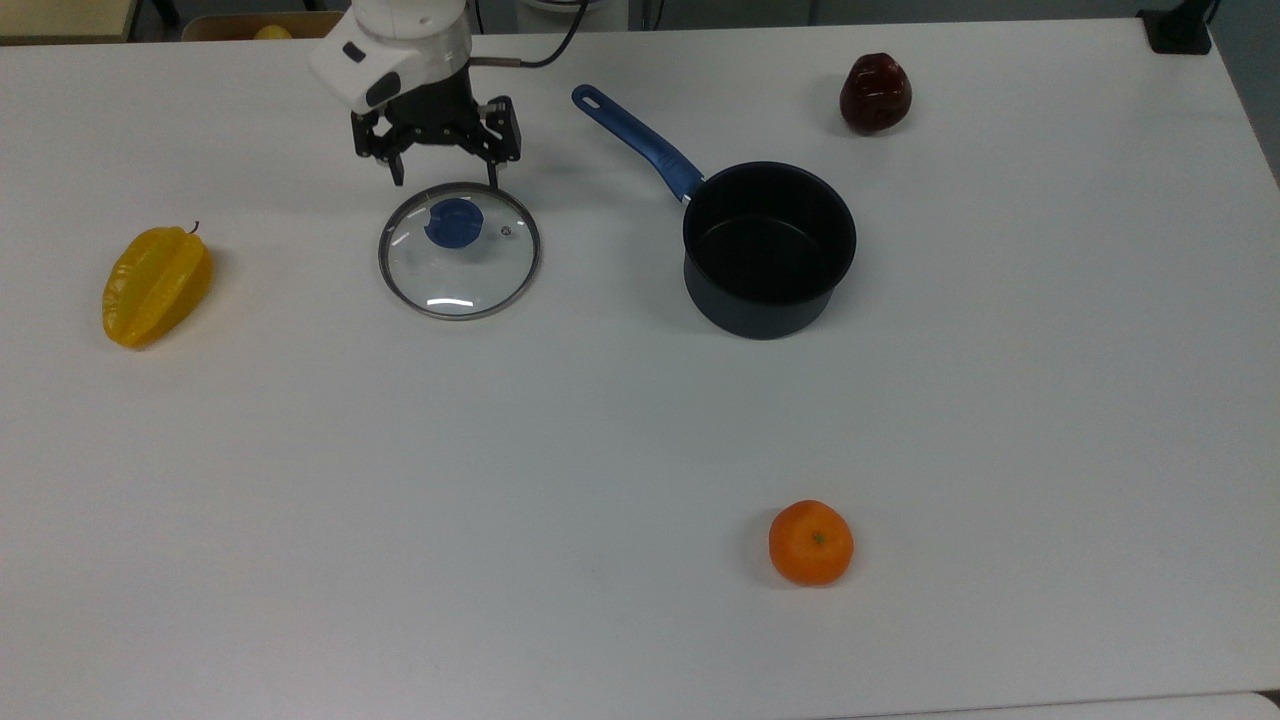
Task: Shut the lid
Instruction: 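Move the gripper down over the glass lid's blue knob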
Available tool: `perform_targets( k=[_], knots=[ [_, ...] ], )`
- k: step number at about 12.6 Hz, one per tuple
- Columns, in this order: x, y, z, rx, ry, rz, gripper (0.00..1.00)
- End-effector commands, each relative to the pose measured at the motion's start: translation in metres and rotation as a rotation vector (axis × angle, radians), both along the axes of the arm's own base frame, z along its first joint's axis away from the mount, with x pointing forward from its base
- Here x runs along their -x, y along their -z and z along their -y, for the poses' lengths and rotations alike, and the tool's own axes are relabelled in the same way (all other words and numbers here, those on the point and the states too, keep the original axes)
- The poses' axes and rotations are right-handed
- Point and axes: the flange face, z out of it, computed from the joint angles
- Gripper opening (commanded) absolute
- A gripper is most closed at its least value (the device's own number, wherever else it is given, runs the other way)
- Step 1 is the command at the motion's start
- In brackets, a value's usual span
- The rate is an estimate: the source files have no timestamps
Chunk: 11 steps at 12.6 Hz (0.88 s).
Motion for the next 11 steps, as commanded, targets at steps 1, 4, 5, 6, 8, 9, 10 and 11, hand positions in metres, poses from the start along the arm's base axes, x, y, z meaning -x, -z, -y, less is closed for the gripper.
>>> perform_targets(
  k=[1, 4, 5, 6, 8, 9, 10, 11],
  knots=[
    [-0.012, 0.028, 0.006, 0.005, -0.035, 0.042, 1.0],
    [-0.016, 0.043, 0.002, 0.0, -0.029, 0.033, 1.0],
    [-0.017, 0.046, 0.001, -0.003, -0.027, 0.028, 1.0],
    [-0.017, 0.049, 0.001, -0.008, -0.022, 0.024, 0.99],
    [-0.017, 0.045, 0.0, -0.012, -0.004, 0.028, 0.9],
    [-0.02, 0.041, 0.0, -0.016, 0.043, 0.036, 0.89],
    [-0.021, 0.038, 0.0, -0.018, 0.063, 0.038, 0.89],
    [-0.021, 0.037, 0.0, -0.019, 0.076, 0.04, 0.89]
  ],
)
